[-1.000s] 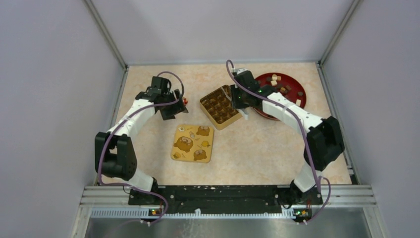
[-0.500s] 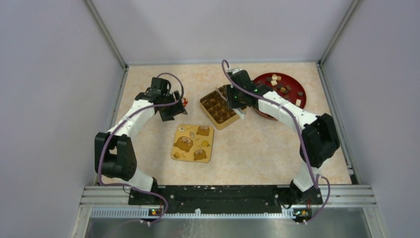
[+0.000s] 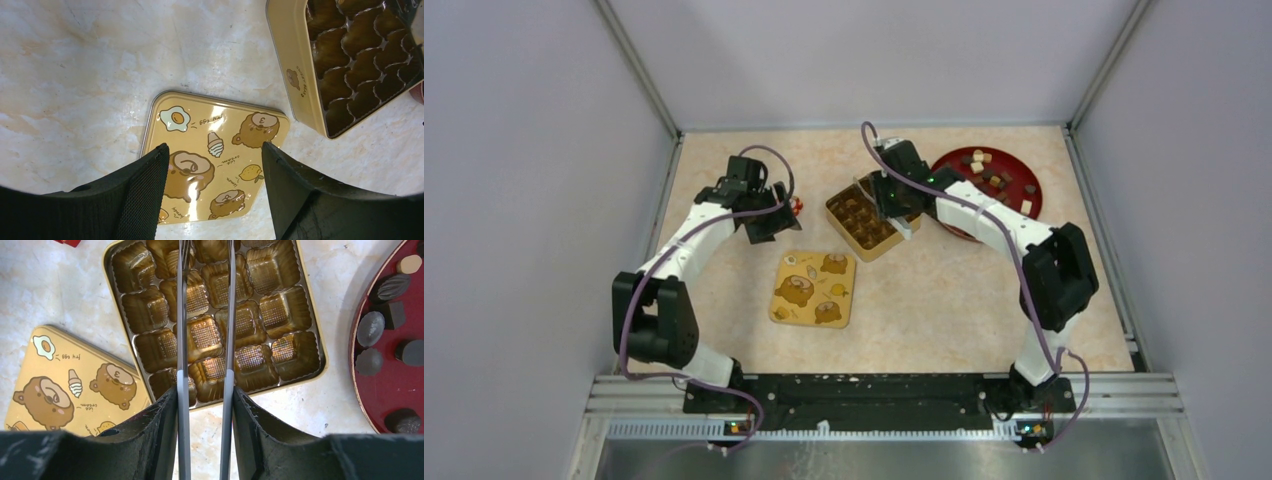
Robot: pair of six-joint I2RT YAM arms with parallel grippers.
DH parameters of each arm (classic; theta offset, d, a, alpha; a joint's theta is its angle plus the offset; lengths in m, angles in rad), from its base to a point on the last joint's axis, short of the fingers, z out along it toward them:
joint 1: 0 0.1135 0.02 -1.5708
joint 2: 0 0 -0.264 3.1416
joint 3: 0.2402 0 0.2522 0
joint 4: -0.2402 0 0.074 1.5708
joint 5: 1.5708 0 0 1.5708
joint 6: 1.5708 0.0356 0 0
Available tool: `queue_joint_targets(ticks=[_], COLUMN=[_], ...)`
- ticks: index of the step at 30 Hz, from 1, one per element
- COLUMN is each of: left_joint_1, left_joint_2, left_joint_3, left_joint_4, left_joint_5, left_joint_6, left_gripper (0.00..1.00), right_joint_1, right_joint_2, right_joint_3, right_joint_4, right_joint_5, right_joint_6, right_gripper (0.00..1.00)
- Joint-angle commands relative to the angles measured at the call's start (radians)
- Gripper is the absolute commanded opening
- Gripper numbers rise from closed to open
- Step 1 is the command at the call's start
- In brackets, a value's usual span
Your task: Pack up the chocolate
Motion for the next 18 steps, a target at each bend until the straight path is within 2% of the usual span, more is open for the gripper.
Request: queue_joint_targets(ticks=[1,4,6,8,9,15,18], left_joint_1=[0.007,0.007,0.007,0.007,0.008,0.007,0.007], left_joint_2=[-0.031,-0.033,-0.039,-0.045,-0.047,-0.046,-0.051], left_joint_3=[-0.011,-0.006,-0.004,-0.009,-0.011,-0.012,0.001], left_joint_4=[0.02,0.014,0.01,0.012,0.013,0.019,0.011], left_joint_5=[0.008,-0.003,-0.01,-0.01,-0.008,-0.004,-0.019], left_joint_6=[0.014,0.026,0.031,0.031,0.031,0.042,0.049], left_gripper=[0.73,0.73,0.73,0.73,0.73,0.73,0.73], right_joint_1=[0.021,0.028,0.029,0.029,0.03,0.03,0.029], right_joint_2=[-0.009,-0.012,-0.023,-0.04,-0.048,-0.093,-0.141], right_joint_3=[0.05,0.049,0.047,0.041,0.039,0.051,0.052], right_joint_4=[0.02,0.018,0.023,0.033,0.041,0.032,0.021], right_joint_5=[0.004,0.014,0.027,0.023,0.019,0.051,0.131], right_joint_6=[-0.011,-0.017,-0.017,-0.019,-0.019,-0.025,-0.047], right_gripper=[0.4,0.38,0.28,0.11,0.06,0.05,0.06])
